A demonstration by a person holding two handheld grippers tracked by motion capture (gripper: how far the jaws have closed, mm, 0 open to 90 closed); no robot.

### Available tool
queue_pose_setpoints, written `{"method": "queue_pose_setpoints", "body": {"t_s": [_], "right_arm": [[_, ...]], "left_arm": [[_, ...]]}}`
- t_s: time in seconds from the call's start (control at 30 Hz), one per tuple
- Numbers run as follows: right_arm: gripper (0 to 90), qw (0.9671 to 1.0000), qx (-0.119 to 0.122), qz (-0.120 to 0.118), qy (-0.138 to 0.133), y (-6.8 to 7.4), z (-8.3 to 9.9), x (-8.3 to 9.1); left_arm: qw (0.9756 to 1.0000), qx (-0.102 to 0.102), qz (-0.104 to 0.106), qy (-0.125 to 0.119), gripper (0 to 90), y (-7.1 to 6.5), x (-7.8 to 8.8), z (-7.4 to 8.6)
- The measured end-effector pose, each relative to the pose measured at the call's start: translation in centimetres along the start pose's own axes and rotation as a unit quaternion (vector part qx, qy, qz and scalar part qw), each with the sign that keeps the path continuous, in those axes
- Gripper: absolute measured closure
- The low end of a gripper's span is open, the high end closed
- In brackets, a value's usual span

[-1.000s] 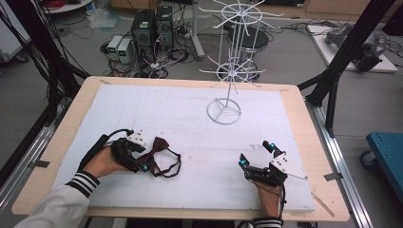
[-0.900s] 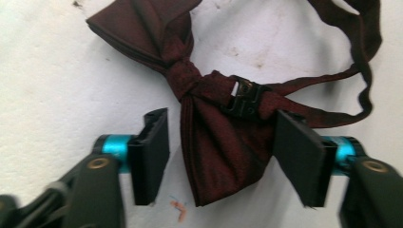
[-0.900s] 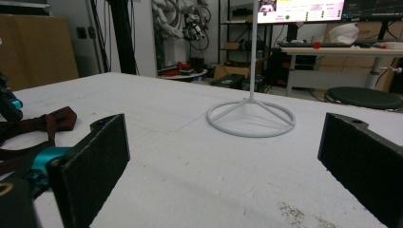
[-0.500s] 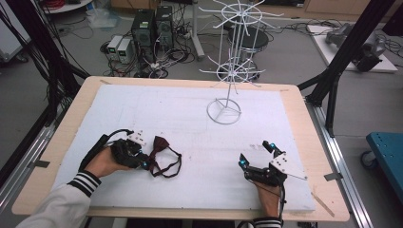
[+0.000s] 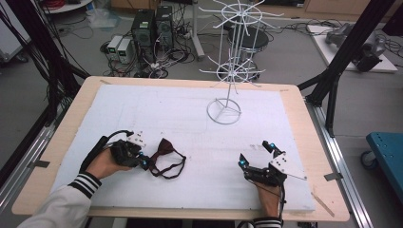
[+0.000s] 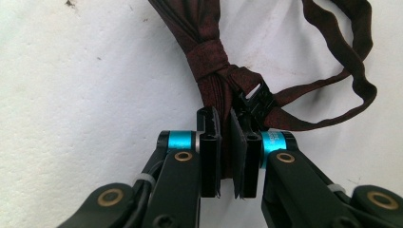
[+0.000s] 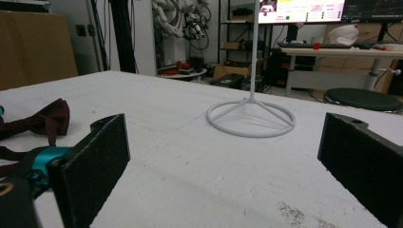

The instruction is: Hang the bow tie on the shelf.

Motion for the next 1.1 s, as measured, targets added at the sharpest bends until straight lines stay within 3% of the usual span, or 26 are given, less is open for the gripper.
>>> {"method": "queue_pose_setpoints", "body": {"t_s": [0.13,0.4,0.57,0.6,0.7,0.9,0.93,1.03,1.1], "right_arm": [[2.5,1.0000,0.000,-0.003,0.002,0.0,0.0,0.0],[2.4,0.9998,0.012,-0.010,0.012,0.2,0.0,-0.2],[2.4,0.9998,-0.004,-0.009,0.018,-0.1,-0.2,-0.4],[2.5,0.9997,-0.003,-0.010,0.023,-0.1,-0.7,-0.5],[2.4,0.9996,0.002,-0.016,0.024,0.1,-1.6,-0.7],[2.5,0.9979,0.011,-0.055,0.032,1.0,-4.0,-1.3],[2.4,0.9965,0.009,-0.073,0.039,1.2,-4.6,-1.7],[2.4,0.9950,0.002,-0.090,0.044,1.5,-5.1,-1.9],[2.4,0.9932,-0.007,-0.104,0.050,1.8,-5.6,-2.2]], "left_arm": [[1.0000,-0.005,-0.002,-0.007,82.6,0.0,0.2,-0.1],[0.9987,-0.014,-0.002,-0.049,82.6,0.2,1.6,-0.3],[0.9961,-0.020,0.007,-0.085,82.6,-0.1,2.5,-0.4],[0.9942,-0.021,0.009,-0.105,82.6,-0.3,2.8,-0.5],[0.9934,-0.029,0.008,-0.111,82.6,-0.5,3.2,-0.5],[0.9893,-0.045,0.012,-0.138,82.6,-1.1,4.1,-0.7],[0.9881,-0.046,0.011,-0.146,82.6,-1.2,4.2,-0.8],[0.9858,-0.056,0.014,-0.157,82.6,-1.4,4.7,-1.2],[0.9857,-0.066,0.016,-0.154,82.6,-1.6,5.0,-1.4]]}}
Point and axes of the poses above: each handheld gripper's, and its own axes: x roughly backward along the jaws, z roughly out of its underside, y roughly to its left, the point moved 4 cm from there along -x, roughly forward along the jaws, and after that the axes turned 11 degrees about z, right-handed, at the moved point
